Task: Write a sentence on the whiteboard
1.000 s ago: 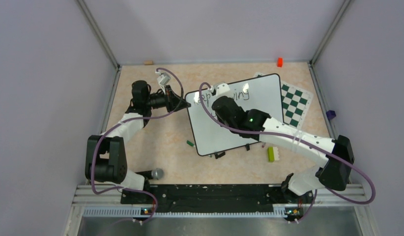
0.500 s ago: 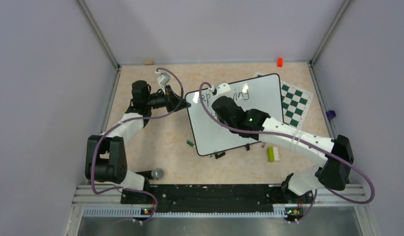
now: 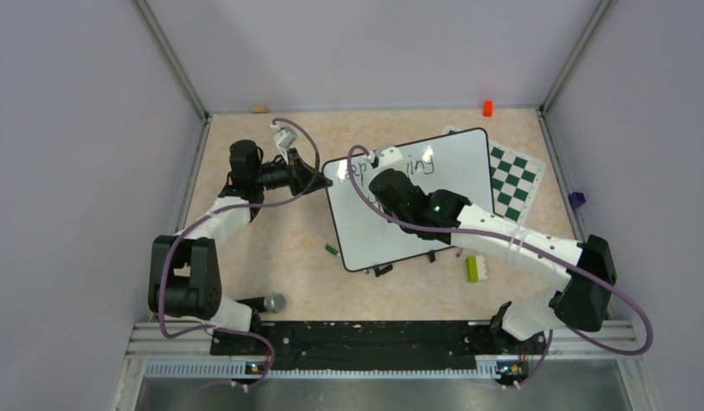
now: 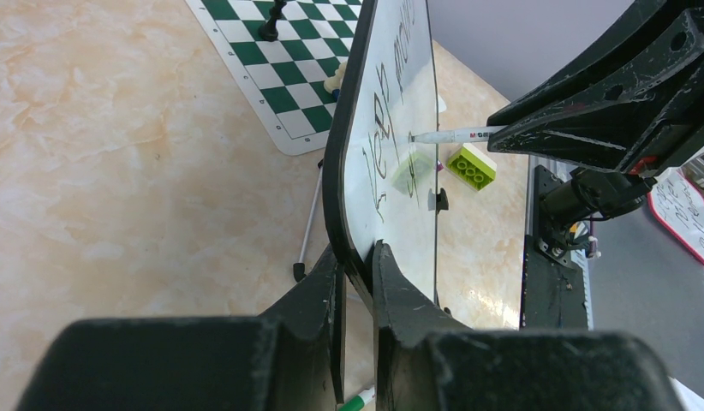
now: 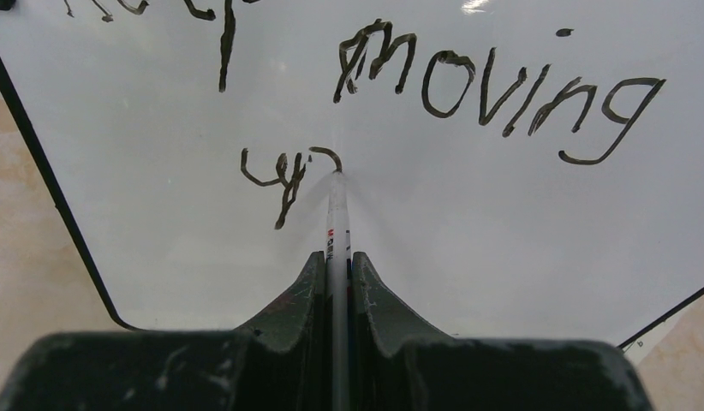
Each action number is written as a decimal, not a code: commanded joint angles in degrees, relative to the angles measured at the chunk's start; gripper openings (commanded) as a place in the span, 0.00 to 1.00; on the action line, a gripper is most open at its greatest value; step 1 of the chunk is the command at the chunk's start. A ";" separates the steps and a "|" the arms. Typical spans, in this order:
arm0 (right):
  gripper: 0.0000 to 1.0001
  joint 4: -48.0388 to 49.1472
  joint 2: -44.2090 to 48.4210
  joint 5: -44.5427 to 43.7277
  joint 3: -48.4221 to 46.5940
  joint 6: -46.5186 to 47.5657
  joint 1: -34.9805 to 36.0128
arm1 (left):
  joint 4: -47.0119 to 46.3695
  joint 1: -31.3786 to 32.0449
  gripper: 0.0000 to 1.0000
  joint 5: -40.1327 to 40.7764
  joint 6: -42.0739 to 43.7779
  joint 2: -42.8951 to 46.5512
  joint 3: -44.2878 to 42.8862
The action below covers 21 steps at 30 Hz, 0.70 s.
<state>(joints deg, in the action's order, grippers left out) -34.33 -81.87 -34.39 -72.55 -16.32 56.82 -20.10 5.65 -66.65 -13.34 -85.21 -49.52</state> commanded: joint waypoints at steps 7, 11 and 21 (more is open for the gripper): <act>0.00 1.28 0.85 5.02 -1.40 -0.03 -0.60 | 6.66 2.88 0.13 -5.85 9.34 -1.19 2.60; 0.00 2.27 0.73 5.69 -1.78 0.22 -0.62 | 6.81 2.88 0.13 -5.85 9.41 -1.08 2.60; 0.00 4.10 7.17 7.90 0.59 -0.21 -0.82 | 6.83 2.88 0.13 -5.94 9.43 -1.07 2.56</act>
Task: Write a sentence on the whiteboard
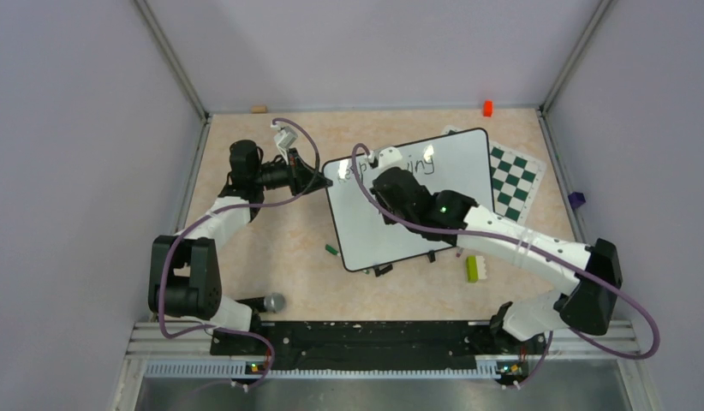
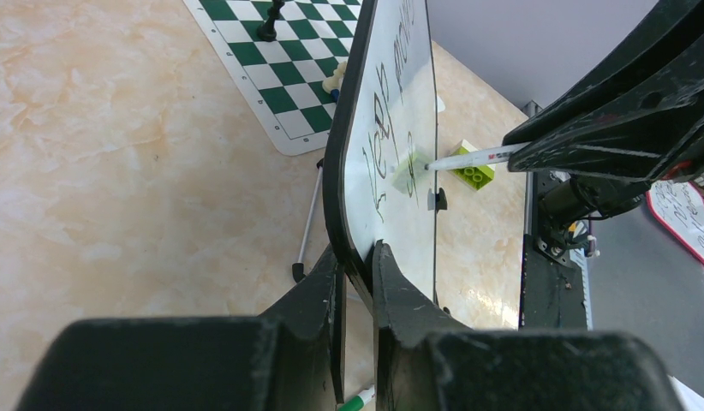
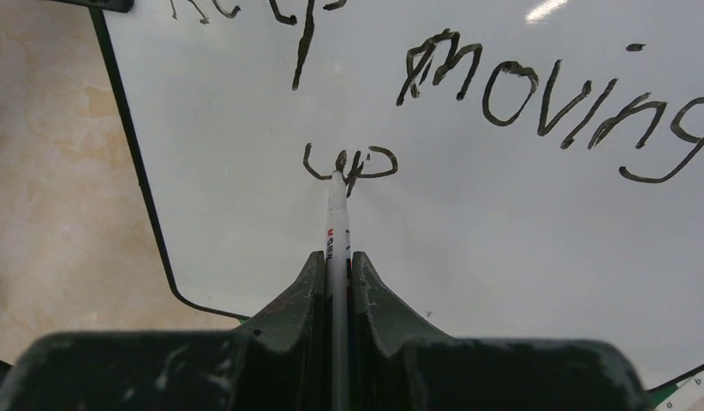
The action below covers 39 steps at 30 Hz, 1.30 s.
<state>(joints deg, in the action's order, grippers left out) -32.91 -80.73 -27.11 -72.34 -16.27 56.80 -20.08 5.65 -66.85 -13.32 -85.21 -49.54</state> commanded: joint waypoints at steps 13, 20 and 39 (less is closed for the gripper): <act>0.00 -0.03 12.11 -5.01 4.45 1.35 -2.51 | 7.06 2.88 0.13 -5.75 9.44 -1.17 2.55; 0.00 0.87 10.95 -3.29 4.84 1.31 -2.70 | 7.12 2.96 0.13 -5.71 9.47 -1.24 2.59; 0.00 3.52 5.89 -3.74 3.25 2.37 -2.83 | 7.32 3.14 0.13 -5.70 9.58 -1.26 2.51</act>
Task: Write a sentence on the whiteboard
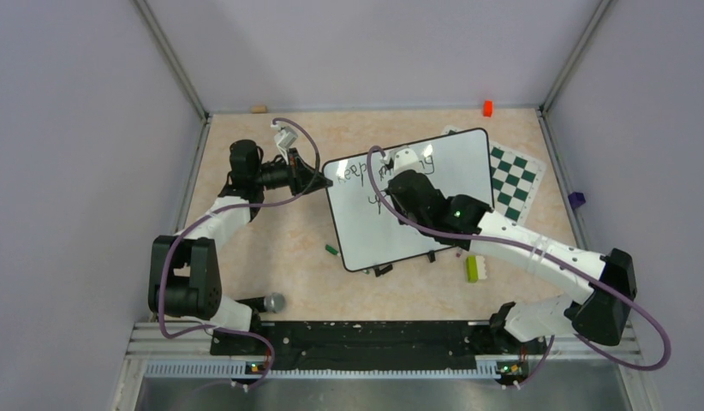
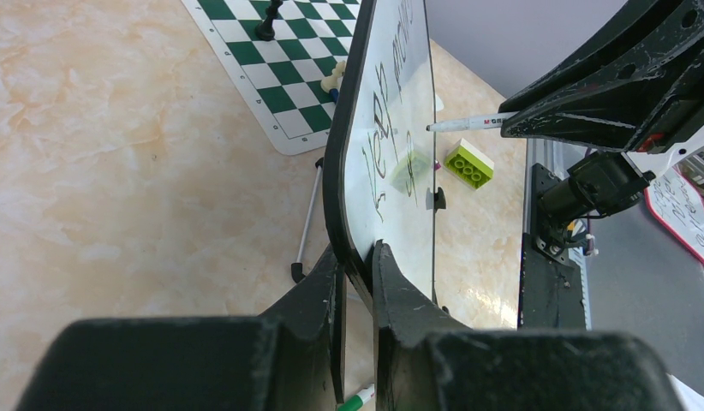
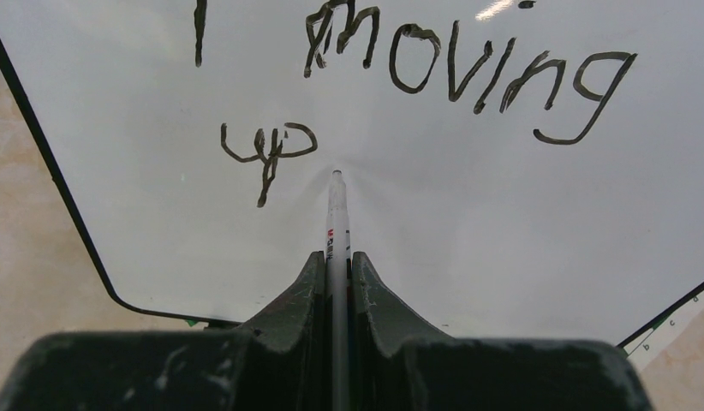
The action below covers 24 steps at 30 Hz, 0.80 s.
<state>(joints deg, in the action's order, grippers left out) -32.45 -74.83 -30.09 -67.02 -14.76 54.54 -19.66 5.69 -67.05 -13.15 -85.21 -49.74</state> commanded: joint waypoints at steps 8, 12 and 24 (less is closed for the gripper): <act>0.00 4.24 -1.12 -1.36 -2.83 1.54 -0.77 | 7.12 3.10 0.13 -5.53 9.56 -1.30 2.56; 0.00 4.66 -1.88 -1.35 -3.23 1.79 -0.90 | 7.32 3.10 0.13 -5.54 9.63 -1.34 2.63; 0.00 5.98 -2.57 -1.71 -3.60 2.03 -1.28 | 7.53 3.10 0.13 -5.55 9.88 -1.45 2.47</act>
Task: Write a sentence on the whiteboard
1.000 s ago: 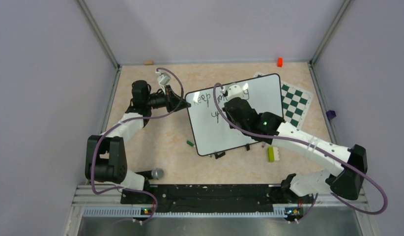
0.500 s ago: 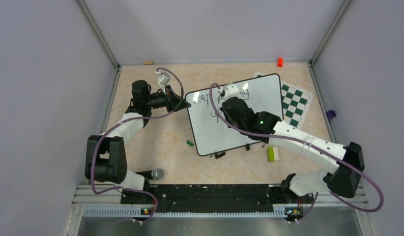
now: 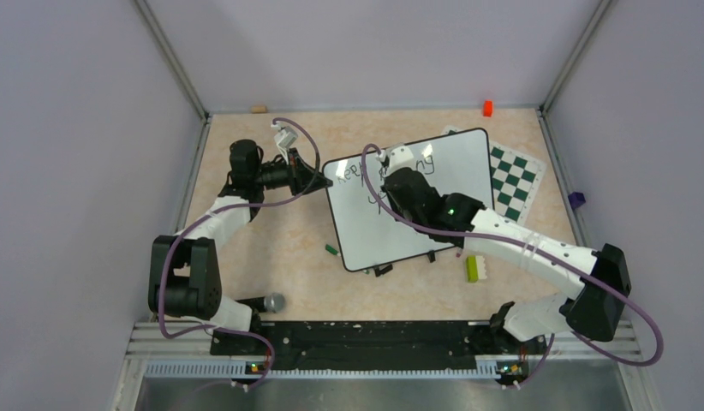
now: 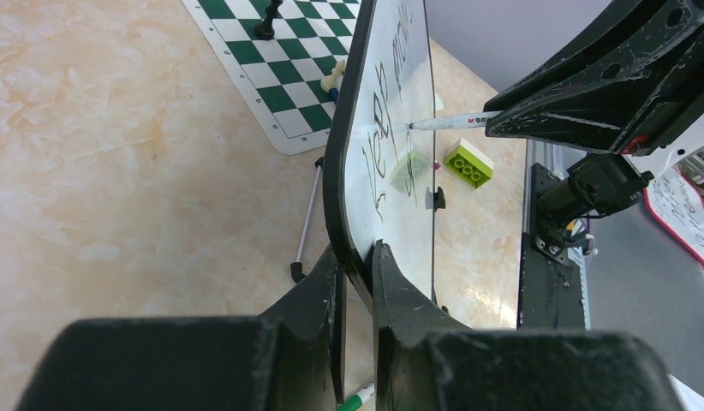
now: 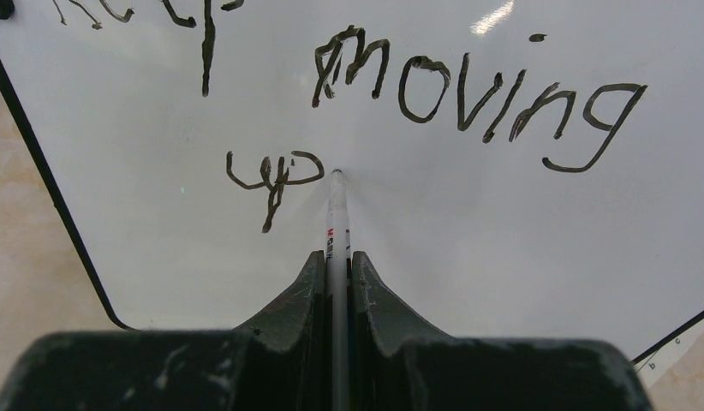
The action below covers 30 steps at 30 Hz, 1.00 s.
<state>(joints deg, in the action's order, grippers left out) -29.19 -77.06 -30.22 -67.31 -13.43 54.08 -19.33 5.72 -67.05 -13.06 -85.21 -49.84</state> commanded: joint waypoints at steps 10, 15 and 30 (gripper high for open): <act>0.00 1.68 -0.53 -0.96 -2.14 -0.22 -0.88 | 7.38 3.14 0.13 -5.50 9.90 -1.34 2.60; 0.00 0.08 0.49 0.03 -0.64 -1.22 -0.89 | 7.38 3.16 0.13 -5.52 9.98 -1.36 2.57; 0.00 -2.32 1.25 -0.90 0.30 -1.00 -0.88 | 7.57 3.25 0.13 -5.51 10.05 -1.36 2.56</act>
<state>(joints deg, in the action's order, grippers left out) -31.35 -77.14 -29.65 -67.09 -14.15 53.91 -18.76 5.72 -67.05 -12.29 -85.21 -50.04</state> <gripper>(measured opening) 0.098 0.143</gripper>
